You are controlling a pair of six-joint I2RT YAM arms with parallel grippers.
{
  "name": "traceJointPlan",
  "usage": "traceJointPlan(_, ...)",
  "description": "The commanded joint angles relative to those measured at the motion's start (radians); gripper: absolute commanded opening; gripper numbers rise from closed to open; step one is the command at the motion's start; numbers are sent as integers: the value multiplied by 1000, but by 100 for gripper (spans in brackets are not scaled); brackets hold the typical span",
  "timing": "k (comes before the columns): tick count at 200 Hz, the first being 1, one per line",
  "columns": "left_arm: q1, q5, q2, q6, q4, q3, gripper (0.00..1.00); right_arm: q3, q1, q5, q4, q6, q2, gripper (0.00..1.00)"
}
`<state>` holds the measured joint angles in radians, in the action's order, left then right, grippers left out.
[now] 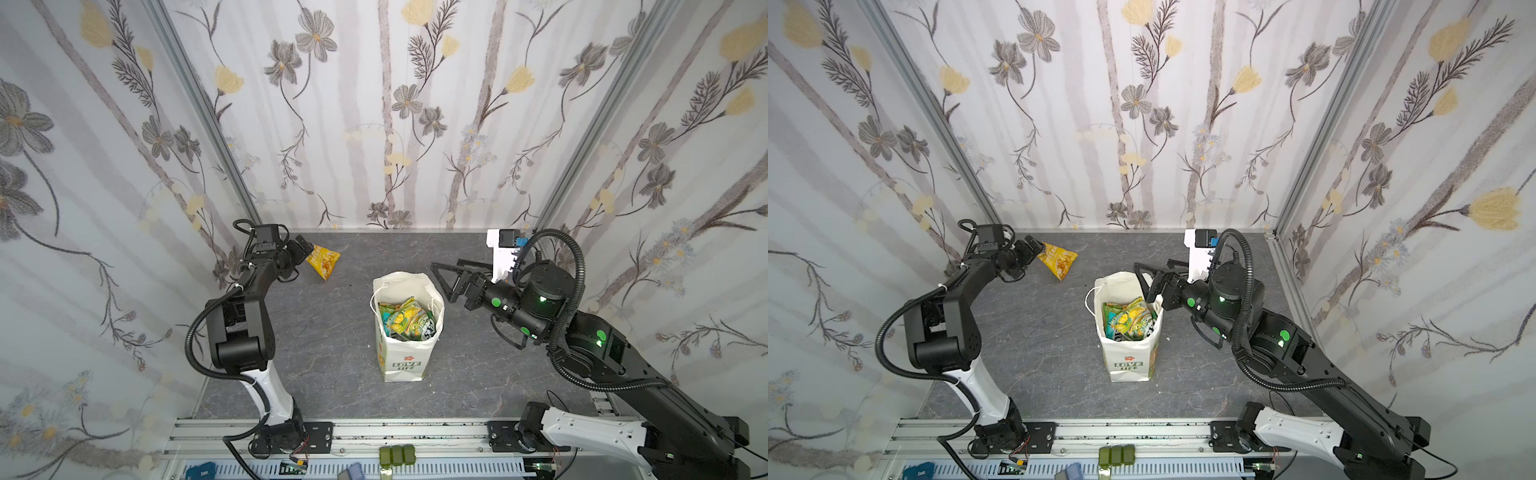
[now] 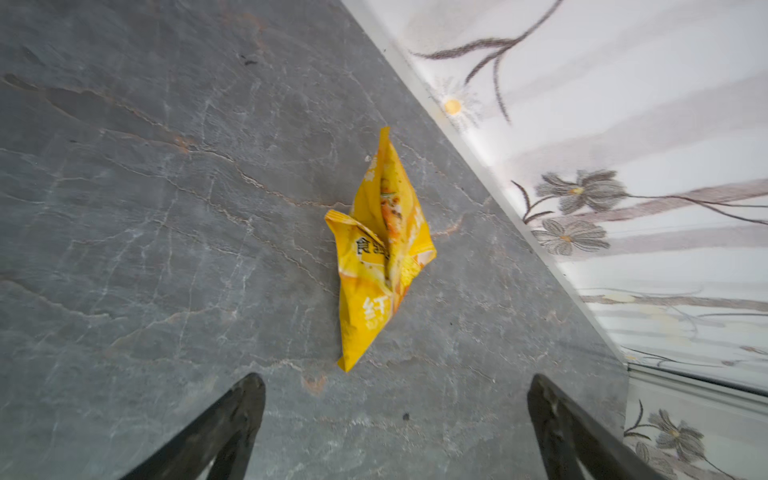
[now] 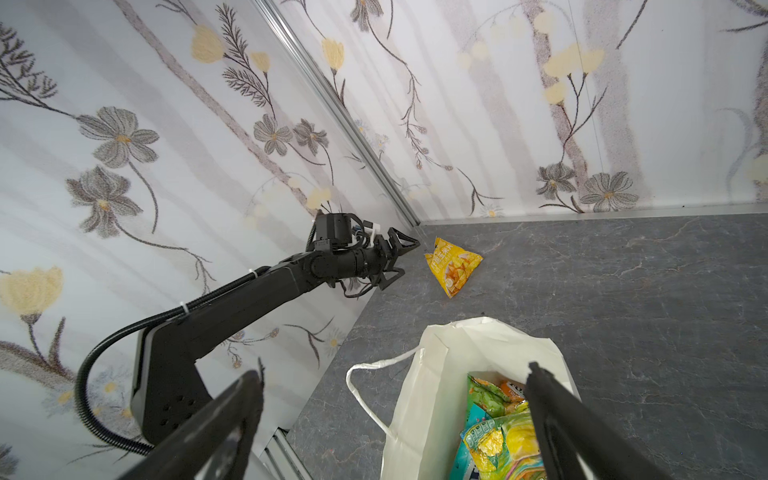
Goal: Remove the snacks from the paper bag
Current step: 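Reach the right gripper down into the bag toward the green packets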
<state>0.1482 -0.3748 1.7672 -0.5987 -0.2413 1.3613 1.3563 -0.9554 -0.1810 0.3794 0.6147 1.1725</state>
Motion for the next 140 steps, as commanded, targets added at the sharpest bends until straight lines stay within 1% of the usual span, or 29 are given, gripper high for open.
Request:
traceJointPlan(1,-19,-49,-148,17,32,-47,100,72,0,46,144,-61,64,95)
traceJointPlan(17,-42,-66,-285,50,-11,-81,100,140,-1,75,249,-109,136,93)
traceJointPlan(31,-78,-71,-404,105,-59,-106,100,183,2,110,314,-144,196,92)
traceJointPlan(50,-138,-83,-557,207,-158,-117,100,228,9,137,385,-175,275,87)
traceJointPlan(75,-220,-129,-721,329,-290,-115,100,278,25,174,457,-199,386,78)
traceJointPlan(89,-277,-125,-791,387,-373,-95,100,282,32,190,466,-210,418,75)
traceJointPlan(100,-325,-128,-838,417,-426,-82,100,284,35,189,474,-219,473,74)
traceJointPlan(121,-411,-149,-914,445,-507,-61,100,296,49,188,507,-229,532,72)
traceJointPlan(140,-469,-156,-967,447,-553,-50,100,305,52,174,533,-240,585,71)
